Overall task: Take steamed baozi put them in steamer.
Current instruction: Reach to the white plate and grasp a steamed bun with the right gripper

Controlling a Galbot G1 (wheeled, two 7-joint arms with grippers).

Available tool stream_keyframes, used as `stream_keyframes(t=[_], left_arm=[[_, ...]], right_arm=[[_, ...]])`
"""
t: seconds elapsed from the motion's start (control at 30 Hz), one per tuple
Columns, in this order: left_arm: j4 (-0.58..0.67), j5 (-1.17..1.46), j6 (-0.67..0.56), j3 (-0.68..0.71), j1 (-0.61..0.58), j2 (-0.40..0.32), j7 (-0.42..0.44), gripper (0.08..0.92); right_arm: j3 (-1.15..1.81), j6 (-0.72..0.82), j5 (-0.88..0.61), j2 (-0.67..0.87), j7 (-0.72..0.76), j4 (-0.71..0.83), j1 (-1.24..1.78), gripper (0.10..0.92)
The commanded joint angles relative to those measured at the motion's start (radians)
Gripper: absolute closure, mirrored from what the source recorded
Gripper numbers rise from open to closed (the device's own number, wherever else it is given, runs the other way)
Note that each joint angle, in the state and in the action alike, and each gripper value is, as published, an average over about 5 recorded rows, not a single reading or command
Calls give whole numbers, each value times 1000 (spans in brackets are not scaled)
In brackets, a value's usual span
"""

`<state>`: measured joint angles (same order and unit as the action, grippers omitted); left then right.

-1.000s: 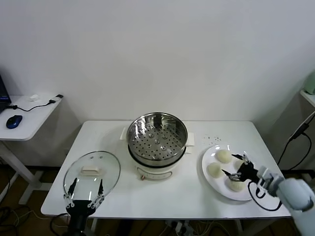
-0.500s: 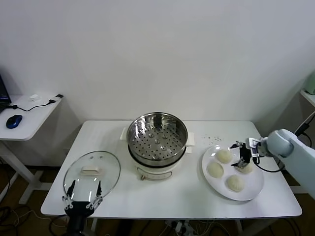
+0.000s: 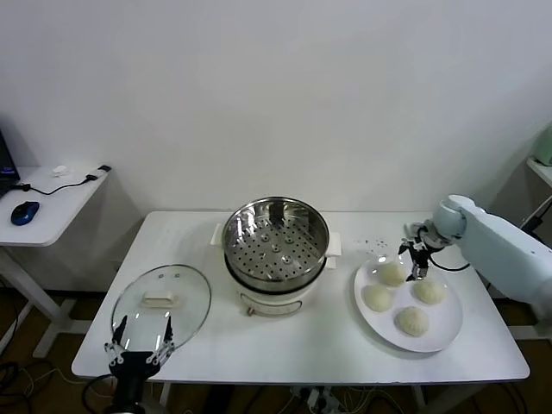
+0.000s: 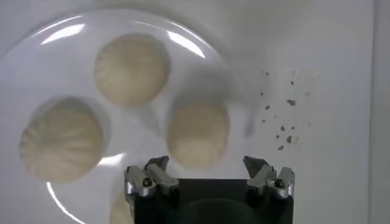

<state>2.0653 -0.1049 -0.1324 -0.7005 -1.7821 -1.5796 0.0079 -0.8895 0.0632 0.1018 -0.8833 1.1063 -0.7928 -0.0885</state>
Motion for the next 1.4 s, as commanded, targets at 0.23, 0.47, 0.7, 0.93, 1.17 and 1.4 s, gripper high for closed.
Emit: stream_keyframes(t=[0.23, 0.47, 0.7, 0.93, 1.17, 1.4], left_arm=[[-7, 3, 1, -5, 0, 2, 1, 177], [-12, 5, -2, -4, -5, 3, 0, 177], [-12, 4, -2, -7, -6, 3, 1, 177], [-12, 4, -3, -8, -11, 4, 3, 177], [-12, 3, -6, -6, -16, 4, 2, 177], [-9, 4, -12, -7, -27, 5, 2, 177]], right_arm=[[-89, 10, -39, -49, 22, 46, -37, 203], [-76, 11, -34, -63, 20, 57, -20, 218], [-59, -2, 12, -76, 20, 77, -7, 279], [-47, 0, 13, -74, 20, 77, 2, 357], [-32, -4, 13, -75, 20, 78, 8, 436], [-23, -19, 4, -67, 23, 69, 1, 461]])
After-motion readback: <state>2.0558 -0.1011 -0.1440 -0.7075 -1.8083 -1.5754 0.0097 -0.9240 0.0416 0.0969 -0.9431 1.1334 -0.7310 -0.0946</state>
